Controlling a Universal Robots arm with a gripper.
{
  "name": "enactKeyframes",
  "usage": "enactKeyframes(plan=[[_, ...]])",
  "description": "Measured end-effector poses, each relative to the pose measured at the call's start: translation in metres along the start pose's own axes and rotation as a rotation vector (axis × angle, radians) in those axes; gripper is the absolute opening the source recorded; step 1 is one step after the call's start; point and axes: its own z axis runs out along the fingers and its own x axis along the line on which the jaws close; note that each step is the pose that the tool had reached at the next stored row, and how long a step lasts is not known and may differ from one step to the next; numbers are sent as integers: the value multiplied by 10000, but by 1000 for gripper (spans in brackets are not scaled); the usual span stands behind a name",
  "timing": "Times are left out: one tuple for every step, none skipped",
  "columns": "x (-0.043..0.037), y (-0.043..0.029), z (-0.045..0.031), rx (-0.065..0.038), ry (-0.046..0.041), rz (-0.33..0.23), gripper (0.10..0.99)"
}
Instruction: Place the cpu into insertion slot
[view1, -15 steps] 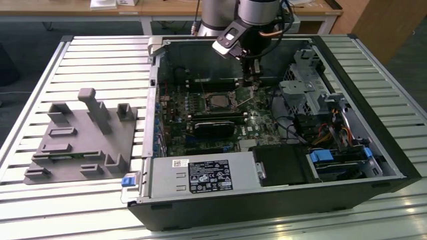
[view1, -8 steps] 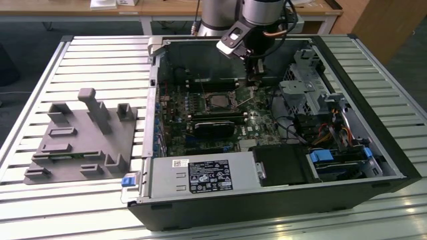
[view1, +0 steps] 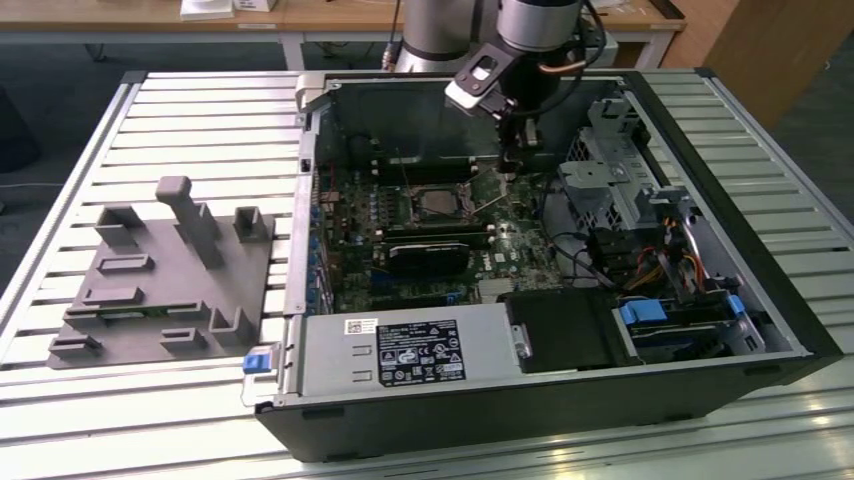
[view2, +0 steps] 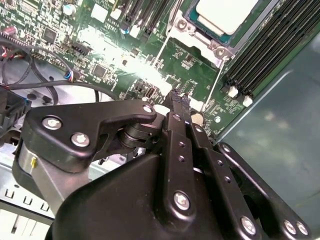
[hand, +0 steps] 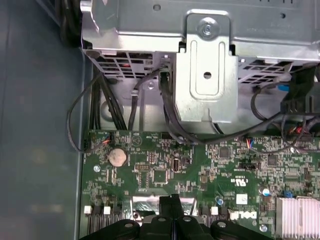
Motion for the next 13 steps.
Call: enactKeyframes(plan=[[5, 10, 6, 11, 0, -5, 106], [11, 19, 13, 20, 2, -9, 106], [17, 28, 20, 27, 3, -14, 106], [23, 37, 27, 34, 5, -19, 106], [28, 50, 33, 44, 5, -25, 106], [31, 68, 37, 56, 3, -30, 106], [33, 86, 41, 66, 4, -33, 106], [37, 102, 44, 74, 4, -37, 106], [41, 114, 48, 80, 4, -40, 106], [46, 127, 54, 87, 4, -45, 106], [50, 137, 60, 92, 5, -53, 106], [53, 144, 65, 95, 5, -65, 106], [55, 147, 71, 94, 7, -95, 106]])
